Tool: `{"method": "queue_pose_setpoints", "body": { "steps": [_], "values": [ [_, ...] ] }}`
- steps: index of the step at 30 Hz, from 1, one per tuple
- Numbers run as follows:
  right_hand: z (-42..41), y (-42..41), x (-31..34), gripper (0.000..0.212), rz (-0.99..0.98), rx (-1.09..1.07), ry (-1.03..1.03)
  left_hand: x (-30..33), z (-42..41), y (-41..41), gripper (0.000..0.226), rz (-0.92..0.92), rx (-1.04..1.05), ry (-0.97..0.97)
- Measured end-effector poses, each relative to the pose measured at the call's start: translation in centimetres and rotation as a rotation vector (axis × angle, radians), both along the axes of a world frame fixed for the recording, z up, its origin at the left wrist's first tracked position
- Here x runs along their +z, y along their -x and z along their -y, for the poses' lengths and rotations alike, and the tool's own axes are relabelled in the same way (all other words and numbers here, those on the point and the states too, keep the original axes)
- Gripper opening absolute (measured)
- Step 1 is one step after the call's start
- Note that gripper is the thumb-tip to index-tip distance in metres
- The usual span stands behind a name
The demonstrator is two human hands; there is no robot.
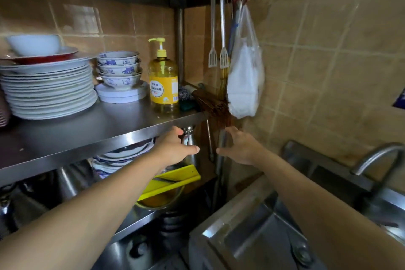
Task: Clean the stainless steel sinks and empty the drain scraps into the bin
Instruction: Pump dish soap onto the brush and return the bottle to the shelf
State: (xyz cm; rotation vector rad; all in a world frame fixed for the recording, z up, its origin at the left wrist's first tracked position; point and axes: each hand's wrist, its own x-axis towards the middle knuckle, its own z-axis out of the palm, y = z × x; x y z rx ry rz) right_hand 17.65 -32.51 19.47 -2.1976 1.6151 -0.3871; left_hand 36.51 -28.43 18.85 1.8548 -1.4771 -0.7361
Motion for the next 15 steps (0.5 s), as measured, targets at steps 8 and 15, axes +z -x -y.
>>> {"method": "queue_pose_setpoints", "body": {
  "steps": [8, 15],
  "values": [
    [-8.3, 3.6, -2.7, 0.079, -0.023, -0.139, -0.131, -3.1, -5.1, 3.1, 0.074, -0.046, -0.165, -0.069],
    [-17.6, 7.2, -4.4, 0.078, -0.041, -0.319, -0.153, -4.4, -10.7, 6.8, 0.074, -0.048, -0.357, -0.129]
  ]
}}
